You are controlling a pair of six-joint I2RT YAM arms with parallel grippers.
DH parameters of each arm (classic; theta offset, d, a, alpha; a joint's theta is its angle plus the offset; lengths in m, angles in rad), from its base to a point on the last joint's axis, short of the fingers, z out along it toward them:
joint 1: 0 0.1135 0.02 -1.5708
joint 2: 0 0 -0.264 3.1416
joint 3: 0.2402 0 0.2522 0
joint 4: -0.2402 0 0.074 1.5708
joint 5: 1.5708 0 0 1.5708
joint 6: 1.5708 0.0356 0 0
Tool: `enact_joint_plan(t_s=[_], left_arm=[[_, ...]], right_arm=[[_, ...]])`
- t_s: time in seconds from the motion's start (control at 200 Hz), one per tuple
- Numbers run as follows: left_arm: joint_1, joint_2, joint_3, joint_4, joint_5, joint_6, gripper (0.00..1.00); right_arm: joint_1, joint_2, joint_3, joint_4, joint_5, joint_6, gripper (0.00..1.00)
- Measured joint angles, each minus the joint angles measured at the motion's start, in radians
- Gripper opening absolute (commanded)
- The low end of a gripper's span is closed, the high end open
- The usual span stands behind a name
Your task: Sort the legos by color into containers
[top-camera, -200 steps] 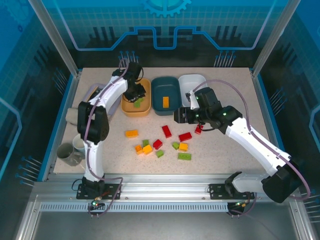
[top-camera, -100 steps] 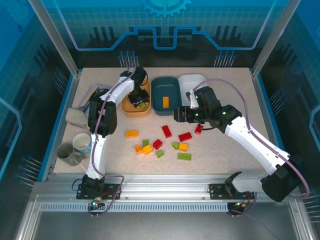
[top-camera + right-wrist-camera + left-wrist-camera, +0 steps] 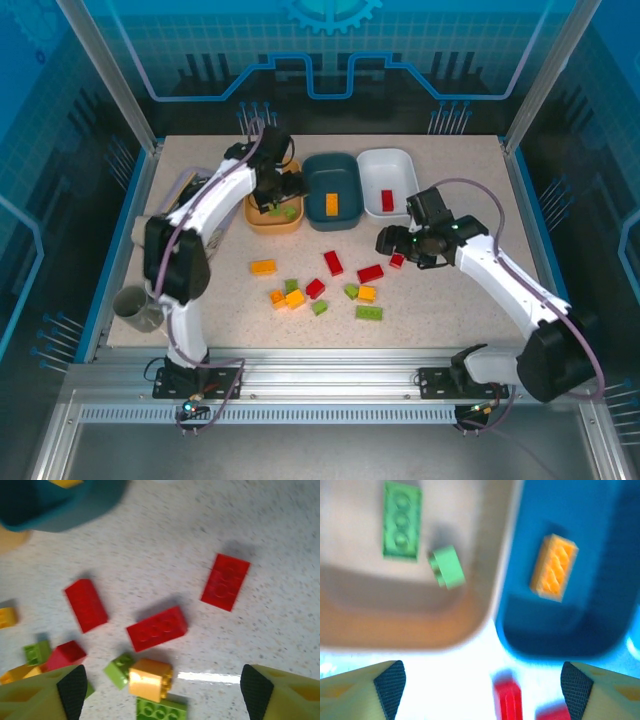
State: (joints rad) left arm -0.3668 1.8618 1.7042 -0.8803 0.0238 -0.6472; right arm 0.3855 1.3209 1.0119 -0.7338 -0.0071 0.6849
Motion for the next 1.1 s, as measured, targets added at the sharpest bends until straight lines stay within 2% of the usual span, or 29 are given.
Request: enact_joint_plan(t_s=[0.105, 0.195, 0.395, 0.585, 0.725, 0.795, 1.1], left_arm=[[-0.098, -0.254, -0.248, 0.124, 0.021, -0.011, 0.98], [-0.169, -0.406, -0.428, 0.221, 0.046, -0.027, 0.99], [-0.233, -0.525, -0.674, 0.343, 0.069, -0.056, 0.98], [-0.249, -0.545, -0.744, 0.402, 0.076, -0.078, 0.97], [-0.252, -0.547, -0.760, 0.436, 0.079, -0.088, 0.96], [-0.254, -0.548, -0.761, 0.447, 0.079, -0.088, 0.96], [-0.258, -0.576, -0.774, 0.500, 0.093, -0.112, 0.94]], right_arm=[[-0.003, 0.098, -0.010, 0.002, 0.002, -0.012, 0.88], [-0.014, 0.164, -0.013, 0.005, 0.004, -0.019, 0.86], [-0.060, 0.252, -0.011, 0.050, 0.012, -0.027, 0.78], [-0.066, 0.336, 0.021, 0.083, 0.016, -0.033, 0.70], [-0.071, 0.388, 0.055, 0.104, 0.027, -0.027, 0.54], [-0.079, 0.408, 0.067, 0.108, 0.031, -0.024, 0.49], [-0.092, 0.449, 0.082, 0.106, 0.037, -0.008, 0.40]])
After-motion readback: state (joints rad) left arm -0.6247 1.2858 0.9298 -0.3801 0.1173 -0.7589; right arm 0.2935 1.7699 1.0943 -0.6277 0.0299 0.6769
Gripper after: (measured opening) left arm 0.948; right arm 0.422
